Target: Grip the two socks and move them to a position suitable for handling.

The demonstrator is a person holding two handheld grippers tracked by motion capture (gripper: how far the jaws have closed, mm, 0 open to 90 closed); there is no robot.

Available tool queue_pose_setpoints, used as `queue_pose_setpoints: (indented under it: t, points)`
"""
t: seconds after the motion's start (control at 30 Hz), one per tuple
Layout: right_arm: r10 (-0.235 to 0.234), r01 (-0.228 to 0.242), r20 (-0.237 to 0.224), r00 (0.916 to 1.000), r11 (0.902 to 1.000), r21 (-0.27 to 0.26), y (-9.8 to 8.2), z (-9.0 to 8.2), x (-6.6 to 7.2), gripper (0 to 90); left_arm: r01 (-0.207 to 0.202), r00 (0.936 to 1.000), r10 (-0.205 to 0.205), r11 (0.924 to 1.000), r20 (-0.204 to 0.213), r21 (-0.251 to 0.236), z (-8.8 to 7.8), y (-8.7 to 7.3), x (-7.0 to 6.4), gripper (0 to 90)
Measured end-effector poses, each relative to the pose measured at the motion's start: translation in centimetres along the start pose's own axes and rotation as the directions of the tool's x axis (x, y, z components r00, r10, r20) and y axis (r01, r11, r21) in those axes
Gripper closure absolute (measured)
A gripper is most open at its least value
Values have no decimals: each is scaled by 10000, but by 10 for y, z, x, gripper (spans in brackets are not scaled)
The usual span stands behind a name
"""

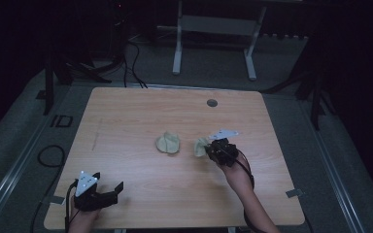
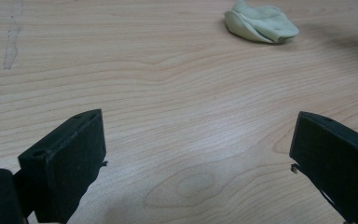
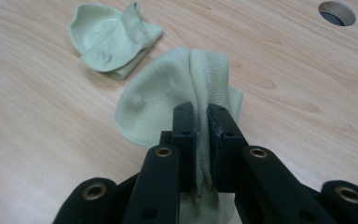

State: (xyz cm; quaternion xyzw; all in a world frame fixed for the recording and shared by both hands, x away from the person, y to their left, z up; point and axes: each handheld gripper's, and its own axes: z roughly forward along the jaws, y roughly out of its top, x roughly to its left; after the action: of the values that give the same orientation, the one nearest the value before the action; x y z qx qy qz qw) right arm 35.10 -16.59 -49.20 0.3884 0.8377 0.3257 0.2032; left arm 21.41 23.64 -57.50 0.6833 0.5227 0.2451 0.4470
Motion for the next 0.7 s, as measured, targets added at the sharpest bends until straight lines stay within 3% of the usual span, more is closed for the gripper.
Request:
queue_pose_setpoints:
  t: [0.5,0.7]
  points:
    - [-71,48,-355,9993,9980,-630,-39,-59,35,822,62,10000,-62,10000,38,22,0,0,-1,35]
    - [73,-88,-282,9996,9985,-536,-59,-68,49,822,14,10000,-14,10000,66,26,1,1,-3,35]
